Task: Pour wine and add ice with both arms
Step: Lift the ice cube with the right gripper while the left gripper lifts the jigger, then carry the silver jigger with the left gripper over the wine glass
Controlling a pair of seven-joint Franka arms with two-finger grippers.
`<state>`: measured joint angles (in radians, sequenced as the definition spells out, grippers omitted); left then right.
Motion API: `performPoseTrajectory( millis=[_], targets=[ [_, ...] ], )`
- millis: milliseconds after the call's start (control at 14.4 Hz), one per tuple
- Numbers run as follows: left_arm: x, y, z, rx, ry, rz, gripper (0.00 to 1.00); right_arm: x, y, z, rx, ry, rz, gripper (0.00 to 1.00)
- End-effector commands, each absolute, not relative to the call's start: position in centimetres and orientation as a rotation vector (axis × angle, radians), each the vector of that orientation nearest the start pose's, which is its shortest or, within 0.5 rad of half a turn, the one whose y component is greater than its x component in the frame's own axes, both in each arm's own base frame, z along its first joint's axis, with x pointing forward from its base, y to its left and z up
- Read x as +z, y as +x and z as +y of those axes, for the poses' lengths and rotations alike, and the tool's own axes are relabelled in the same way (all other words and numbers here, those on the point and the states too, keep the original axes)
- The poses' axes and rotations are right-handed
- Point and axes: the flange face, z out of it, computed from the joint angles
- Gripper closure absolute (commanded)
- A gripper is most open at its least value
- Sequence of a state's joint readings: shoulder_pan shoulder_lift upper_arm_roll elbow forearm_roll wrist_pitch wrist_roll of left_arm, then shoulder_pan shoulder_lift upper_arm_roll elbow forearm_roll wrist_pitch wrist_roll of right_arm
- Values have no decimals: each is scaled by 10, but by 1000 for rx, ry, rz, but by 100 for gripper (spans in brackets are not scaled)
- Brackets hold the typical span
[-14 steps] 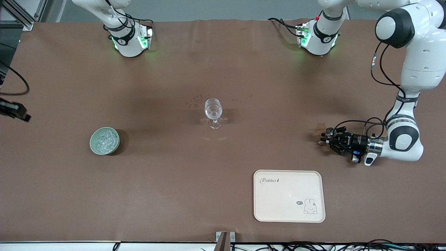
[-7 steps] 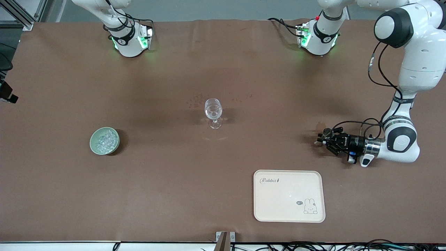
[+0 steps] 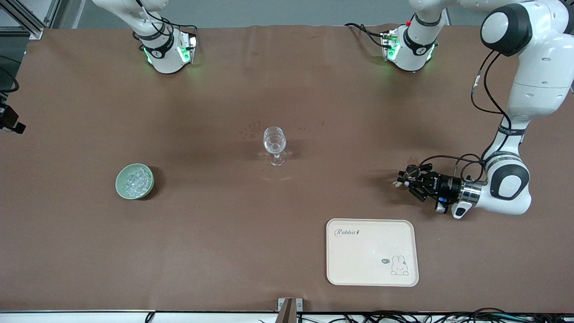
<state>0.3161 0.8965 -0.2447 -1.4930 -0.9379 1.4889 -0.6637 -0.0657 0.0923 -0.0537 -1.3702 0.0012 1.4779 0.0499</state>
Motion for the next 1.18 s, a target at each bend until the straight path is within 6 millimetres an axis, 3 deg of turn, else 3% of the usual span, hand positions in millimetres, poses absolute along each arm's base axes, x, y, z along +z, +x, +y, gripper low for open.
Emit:
performPoseTrajectory(
  millis=[0, 348, 766, 1114],
  targets=[
    [193, 644, -52, -1337, 1571, 1058, 99, 659, 570, -63, -30, -3121, 259, 99],
    [225, 640, -107, -1380, 1568, 1088, 99, 660, 570, -63, -38, -3101, 261, 99],
    [248, 618, -193, -1317, 1645, 1218, 99, 660, 570, -62, -38, -3099, 261, 99],
    [268, 599, -231, -1294, 1670, 1252, 99, 660, 570, -62, -36, -3090, 261, 98]
  ],
)
